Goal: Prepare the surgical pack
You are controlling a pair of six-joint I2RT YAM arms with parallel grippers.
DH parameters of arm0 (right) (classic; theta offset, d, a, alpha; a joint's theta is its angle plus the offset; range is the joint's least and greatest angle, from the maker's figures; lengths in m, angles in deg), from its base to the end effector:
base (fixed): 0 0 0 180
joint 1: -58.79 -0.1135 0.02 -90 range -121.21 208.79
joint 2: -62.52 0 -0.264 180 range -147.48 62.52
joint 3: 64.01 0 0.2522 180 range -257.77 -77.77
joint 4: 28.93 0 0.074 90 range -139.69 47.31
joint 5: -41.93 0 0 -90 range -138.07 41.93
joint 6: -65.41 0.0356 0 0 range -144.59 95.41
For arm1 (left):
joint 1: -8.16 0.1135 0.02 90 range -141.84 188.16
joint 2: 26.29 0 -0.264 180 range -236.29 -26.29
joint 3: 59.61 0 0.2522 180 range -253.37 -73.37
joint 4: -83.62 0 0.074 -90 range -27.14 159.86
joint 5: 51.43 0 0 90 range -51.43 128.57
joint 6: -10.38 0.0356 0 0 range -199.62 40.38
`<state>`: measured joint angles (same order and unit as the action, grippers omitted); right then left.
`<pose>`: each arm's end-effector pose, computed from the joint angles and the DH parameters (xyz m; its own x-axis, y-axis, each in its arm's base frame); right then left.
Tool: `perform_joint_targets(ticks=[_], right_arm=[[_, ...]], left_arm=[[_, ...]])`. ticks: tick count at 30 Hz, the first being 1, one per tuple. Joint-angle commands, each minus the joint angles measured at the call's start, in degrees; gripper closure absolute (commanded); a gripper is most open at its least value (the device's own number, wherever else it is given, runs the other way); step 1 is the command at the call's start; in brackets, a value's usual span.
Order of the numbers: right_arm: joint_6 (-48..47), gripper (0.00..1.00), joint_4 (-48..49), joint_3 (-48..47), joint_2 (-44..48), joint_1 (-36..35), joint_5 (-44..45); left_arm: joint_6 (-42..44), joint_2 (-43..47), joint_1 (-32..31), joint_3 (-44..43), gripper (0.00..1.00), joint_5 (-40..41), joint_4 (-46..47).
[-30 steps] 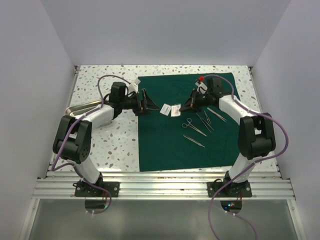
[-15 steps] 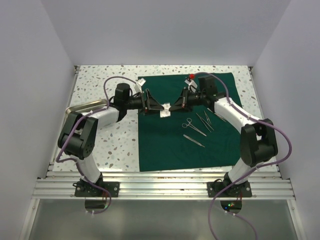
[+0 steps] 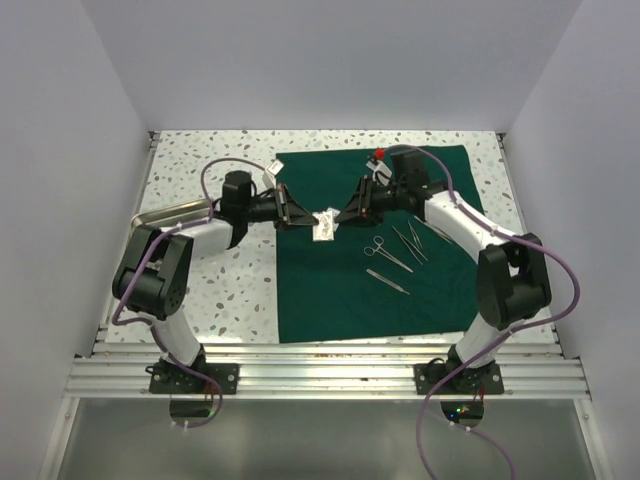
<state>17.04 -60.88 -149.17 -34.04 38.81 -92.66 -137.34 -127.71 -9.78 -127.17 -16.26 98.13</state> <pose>0.3388 0.1498 0.2577 -0.9626 0.1534 -0.2234 -0.1119 0.5257 0.8433 0.3439 -0.1419 0.2004 -0.9387 -0.2079 -0.2749 0.2201 0.2521 -0.9423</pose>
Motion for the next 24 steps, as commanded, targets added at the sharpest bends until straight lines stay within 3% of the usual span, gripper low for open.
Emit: perform_joint_targets(ticks=[1,5,12,14,17,24], right_arm=[[-4.09,0.71,-8.49,-5.59,-1.79,-0.05,4.42],[-7.52,0.66,-14.4,-8.84,-3.9,0.47,8.47],[-10.16,0.65,-17.14,-9.64,-6.63,0.56,8.48],[-10.25,0.66,-16.96,-9.38,-7.59,0.48,7.86],[-10.25,0.65,-16.61,-9.55,-8.91,0.48,7.16],[-11.74,0.65,-16.96,-9.55,-10.67,0.56,6.46]], left_arm=[[4.52,3.16,4.56,1.59,1.0,-1.07,-3.98],[9.62,6.67,12.73,3.35,1.0,-2.47,-10.15],[26.57,9.75,35.23,0.55,1.0,-3.45,-30.62],[29.49,9.58,38.92,-0.77,1.0,0.23,-38.18],[28.98,9.15,46.47,0.36,1.0,4.11,-40.4],[31.08,4.66,49.31,-1.91,1.0,9.12,-41.98]])
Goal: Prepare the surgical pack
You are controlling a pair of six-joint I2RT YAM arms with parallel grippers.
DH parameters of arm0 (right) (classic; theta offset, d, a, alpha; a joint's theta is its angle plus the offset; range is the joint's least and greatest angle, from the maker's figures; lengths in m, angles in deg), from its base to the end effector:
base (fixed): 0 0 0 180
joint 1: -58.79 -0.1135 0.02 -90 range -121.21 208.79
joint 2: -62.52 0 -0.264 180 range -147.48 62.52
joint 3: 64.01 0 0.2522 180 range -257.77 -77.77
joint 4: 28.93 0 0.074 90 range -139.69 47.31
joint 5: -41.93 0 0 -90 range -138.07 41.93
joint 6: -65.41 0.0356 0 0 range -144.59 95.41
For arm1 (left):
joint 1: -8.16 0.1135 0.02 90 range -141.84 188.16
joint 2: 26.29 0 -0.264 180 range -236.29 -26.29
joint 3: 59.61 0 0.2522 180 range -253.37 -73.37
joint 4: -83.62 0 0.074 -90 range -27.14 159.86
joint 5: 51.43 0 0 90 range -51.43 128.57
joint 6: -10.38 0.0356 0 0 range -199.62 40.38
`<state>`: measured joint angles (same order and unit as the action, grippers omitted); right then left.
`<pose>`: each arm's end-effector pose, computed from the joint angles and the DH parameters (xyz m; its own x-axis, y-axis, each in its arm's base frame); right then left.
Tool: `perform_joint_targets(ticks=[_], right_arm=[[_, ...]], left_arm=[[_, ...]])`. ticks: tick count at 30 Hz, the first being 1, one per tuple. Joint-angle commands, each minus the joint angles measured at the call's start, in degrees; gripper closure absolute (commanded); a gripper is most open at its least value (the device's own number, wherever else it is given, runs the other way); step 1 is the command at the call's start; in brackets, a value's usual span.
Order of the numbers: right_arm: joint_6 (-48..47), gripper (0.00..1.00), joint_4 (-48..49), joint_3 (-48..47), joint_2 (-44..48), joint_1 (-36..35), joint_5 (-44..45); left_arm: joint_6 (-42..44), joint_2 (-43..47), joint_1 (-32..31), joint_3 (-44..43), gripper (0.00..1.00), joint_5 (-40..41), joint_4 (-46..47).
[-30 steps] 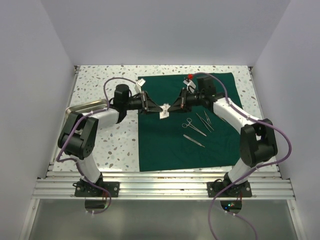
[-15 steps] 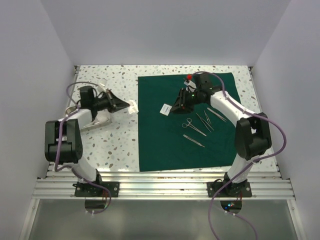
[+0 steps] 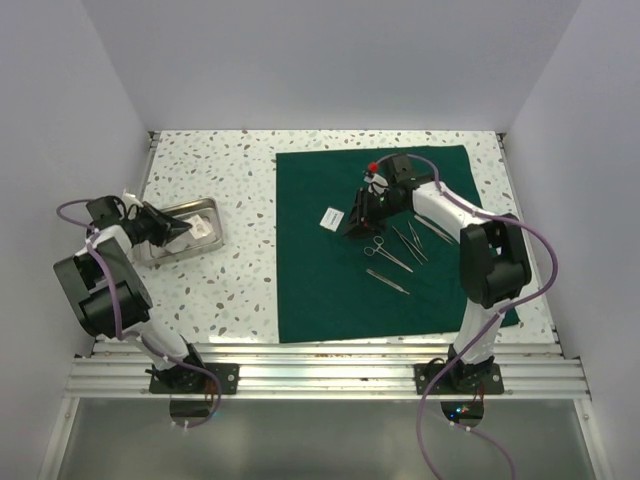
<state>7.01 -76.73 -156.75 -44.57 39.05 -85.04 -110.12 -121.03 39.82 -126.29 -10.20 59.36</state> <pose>0.3596 0.1518 0.2128 -0.9888 0.0900 -0.1193 -0.0190 0.7162 0.6977 0.2898 0.1472 0.1808 -0.6035 -0.7651 -0.2246 -0.3028 0.4804 -0.8231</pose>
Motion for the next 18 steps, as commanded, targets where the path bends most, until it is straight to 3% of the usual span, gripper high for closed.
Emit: perform_joint_targets(ticks=[1,9,12,15,16,18], right_arm=[[-1.8,0.65,-1.03,-1.79,-0.14,0.24,-1.09],[-2.85,0.65,-0.5,-0.21,-0.84,0.32,-0.91],[-2.94,0.65,-0.32,-1.61,-2.42,0.24,-0.12],[-1.8,0.65,0.82,-3.89,-5.05,0.32,0.76],[-1.54,0.65,1.34,-4.6,-6.28,0.24,1.28],[-0.23,0.65,2.22,-6.44,-7.6,0.24,2.69]], left_arm=[[3.96,-2.46,-0.28,-3.23,1.0,3.42,-3.21],[2.55,-8.09,-0.37,-4.81,1.0,3.42,-0.05],[2.55,-9.85,-0.46,-5.87,0.95,2.98,-0.3],[3.08,-10.82,-0.37,-7.1,0.76,3.16,-1.27],[3.17,-10.47,-0.46,-7.28,0.62,3.77,-1.88],[3.52,-9.68,-0.37,-7.46,0.52,5.69,-3.72]])
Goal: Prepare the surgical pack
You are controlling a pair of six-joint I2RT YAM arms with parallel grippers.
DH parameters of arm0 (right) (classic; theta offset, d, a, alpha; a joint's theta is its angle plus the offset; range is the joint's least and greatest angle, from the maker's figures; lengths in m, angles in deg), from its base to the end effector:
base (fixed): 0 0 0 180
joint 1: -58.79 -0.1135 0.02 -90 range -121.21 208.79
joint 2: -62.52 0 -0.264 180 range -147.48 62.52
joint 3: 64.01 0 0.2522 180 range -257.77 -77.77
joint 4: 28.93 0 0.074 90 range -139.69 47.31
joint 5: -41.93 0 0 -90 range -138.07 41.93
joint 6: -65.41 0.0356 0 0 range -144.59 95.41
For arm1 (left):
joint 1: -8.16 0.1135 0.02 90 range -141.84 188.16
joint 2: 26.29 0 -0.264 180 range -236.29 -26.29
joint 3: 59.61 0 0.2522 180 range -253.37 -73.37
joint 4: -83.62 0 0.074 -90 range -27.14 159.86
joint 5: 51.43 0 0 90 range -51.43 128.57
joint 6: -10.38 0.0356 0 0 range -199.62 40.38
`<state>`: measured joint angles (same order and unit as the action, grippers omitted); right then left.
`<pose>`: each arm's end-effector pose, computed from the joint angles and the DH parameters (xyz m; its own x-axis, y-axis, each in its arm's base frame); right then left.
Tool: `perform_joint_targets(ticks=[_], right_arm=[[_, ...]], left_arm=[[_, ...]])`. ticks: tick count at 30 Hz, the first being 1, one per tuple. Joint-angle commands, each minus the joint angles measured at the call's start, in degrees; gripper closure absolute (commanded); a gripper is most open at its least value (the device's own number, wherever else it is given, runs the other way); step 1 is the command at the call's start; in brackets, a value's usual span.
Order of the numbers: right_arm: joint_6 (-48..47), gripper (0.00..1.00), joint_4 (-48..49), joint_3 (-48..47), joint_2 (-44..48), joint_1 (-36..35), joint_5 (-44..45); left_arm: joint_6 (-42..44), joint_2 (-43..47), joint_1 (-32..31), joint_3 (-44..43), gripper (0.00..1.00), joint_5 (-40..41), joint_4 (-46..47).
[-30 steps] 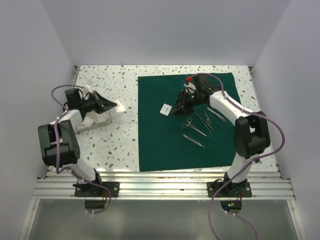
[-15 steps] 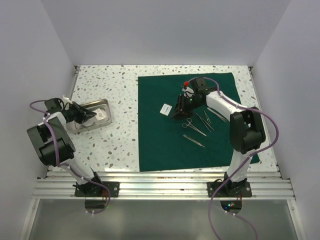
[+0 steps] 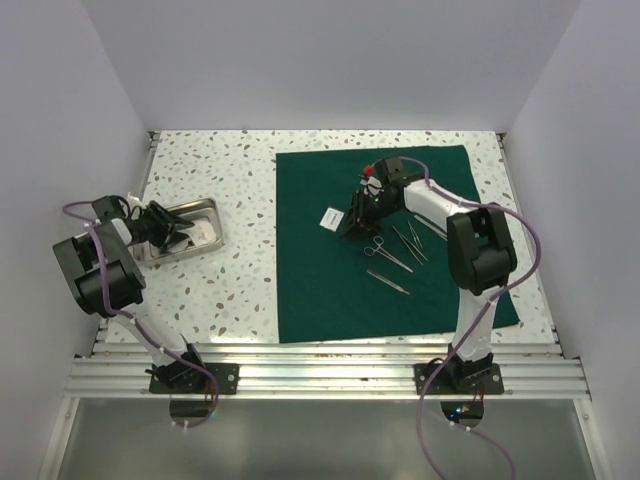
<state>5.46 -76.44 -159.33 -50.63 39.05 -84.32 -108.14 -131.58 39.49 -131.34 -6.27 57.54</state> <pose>0.3757 0.1572 0.1857 -0.9931 0.0727 -0.0921 -0.0084 0.7386 0.6741 0.3120 0.1605 0.1431 -0.6169 -0.7719 -0.1536 -0.4084 0.4808 -0.7759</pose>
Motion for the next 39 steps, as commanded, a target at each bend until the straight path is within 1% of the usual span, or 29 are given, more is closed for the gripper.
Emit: perform_joint_targets(ticks=[1,3,4,10,14,15,20,28,32,39], right_arm=[[1.77,0.64,3.42,-4.31,-2.08,0.24,2.15],[2.56,0.63,3.96,-6.32,-4.62,0.41,2.58],[2.74,0.61,4.83,-7.46,-5.68,0.32,2.41],[3.97,0.58,8.09,-9.67,-10.6,0.41,4.17],[4.06,0.55,9.24,-10.11,-12.45,0.68,5.31],[4.23,0.55,10.89,-9.85,-12.63,0.76,5.23],[5.73,0.55,13.89,-10.28,-14.3,1.47,5.58],[6.34,0.55,13.63,-12.92,-17.02,2.34,6.98],[7.22,0.55,14.15,-13.36,-18.43,2.35,6.63],[10.3,0.56,19.16,-12.48,-19.92,2.35,5.4]], left_arm=[[1.44,1.49,-0.04,-2.32,0.48,2.56,-2.53],[0.83,3.95,-0.04,-1.27,0.46,3.96,-3.5],[0.57,6.05,-0.04,-0.91,0.45,5.19,-3.85],[-1.28,13.96,-0.04,0.23,0.43,10.2,-7.98],[-1.46,15.64,-0.92,-0.65,0.42,9.77,-10.01],[-1.63,15.91,-1.36,-0.39,0.42,9.16,-9.75],[-2.77,17.58,-6.71,1.19,0.42,9.24,-8.78],[-5.5,18.37,-15.85,2.08,0.42,8.1,-6.23],[-5.94,17.49,-19.11,1.2,0.43,7.75,-6.32],[-7.26,15.56,-23.59,0.67,0.43,7.66,-5.44]])
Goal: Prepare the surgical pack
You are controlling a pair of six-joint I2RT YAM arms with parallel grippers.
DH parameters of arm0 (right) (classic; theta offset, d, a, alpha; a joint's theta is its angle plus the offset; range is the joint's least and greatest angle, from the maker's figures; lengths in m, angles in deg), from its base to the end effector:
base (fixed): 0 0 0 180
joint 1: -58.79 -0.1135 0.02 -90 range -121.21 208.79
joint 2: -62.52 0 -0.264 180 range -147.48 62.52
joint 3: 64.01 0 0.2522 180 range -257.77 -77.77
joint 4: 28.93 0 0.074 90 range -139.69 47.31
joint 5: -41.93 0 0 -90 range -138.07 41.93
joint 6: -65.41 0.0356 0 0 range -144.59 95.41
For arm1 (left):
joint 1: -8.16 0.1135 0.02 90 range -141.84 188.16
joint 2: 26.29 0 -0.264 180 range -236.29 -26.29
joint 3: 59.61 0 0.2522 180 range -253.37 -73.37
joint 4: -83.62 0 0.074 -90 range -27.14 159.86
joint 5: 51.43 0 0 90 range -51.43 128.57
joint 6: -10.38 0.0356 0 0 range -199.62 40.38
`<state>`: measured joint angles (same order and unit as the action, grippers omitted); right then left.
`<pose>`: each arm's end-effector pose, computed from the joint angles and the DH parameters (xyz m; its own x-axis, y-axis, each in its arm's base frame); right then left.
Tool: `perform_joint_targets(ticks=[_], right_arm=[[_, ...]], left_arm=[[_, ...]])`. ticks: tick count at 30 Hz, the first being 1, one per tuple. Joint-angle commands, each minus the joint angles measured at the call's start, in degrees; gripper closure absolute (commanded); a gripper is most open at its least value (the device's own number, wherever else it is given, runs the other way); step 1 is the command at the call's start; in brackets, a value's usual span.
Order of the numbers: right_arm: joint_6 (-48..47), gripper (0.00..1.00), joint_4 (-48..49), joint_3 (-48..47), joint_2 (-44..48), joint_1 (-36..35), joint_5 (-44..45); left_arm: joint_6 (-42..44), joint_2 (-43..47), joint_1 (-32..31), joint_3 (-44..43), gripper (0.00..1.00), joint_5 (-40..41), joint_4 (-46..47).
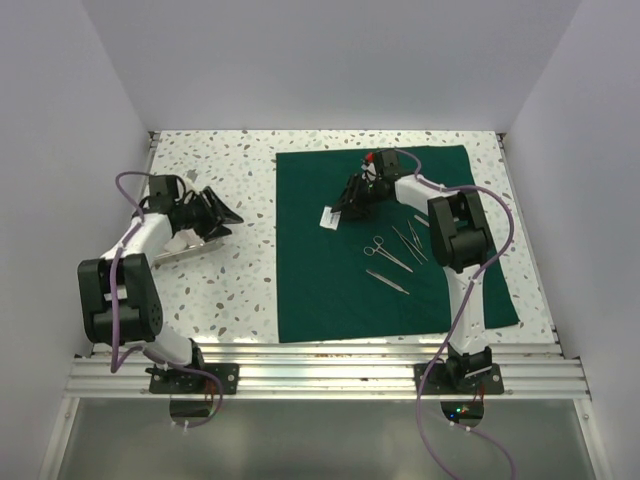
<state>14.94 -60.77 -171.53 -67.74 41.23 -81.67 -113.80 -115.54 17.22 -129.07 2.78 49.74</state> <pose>0.4548 0.1646 0.1330 -0.9538 0.2542 -0.1600 0.0648 0.6943 0.7167 0.3141 0.0290 0.2092 -0.7786 -0.5856 -0.2254 -0.2696 0.6366 -0.7226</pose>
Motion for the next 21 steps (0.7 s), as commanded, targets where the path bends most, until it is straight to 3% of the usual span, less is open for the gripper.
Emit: perform_joint_targets(ticks=[1,11,17,19,21], right_arm=[[1.07,0.55,4.02,-0.11,-2.9,0.16,2.76],[6.17,0.62,10.7,-0.11,-3.95,0.25,-0.14],[4.17,0.68,8.43,-2.04,-3.87,0.25,0.2],[1.09,0.61,2.72,-3.36,-2.29,-0.01,4.48],[-3.83,0.42,-3.23,-4.32,-0.1,-0.36,8.27]], left_arm=[[-1.6,-0.92,-2.2,-1.86,0.43,-1.47,2.37],[-3.18,-2.68,-6.6,-2.48,0.44,-1.91,4.03],[-3.36,-3.3,-7.48,-2.92,0.44,-2.0,4.21],[-3.27,-3.38,-7.74,-3.1,0.44,-1.74,4.21],[-3.36,-3.38,-7.91,-3.18,0.43,-1.56,4.3]])
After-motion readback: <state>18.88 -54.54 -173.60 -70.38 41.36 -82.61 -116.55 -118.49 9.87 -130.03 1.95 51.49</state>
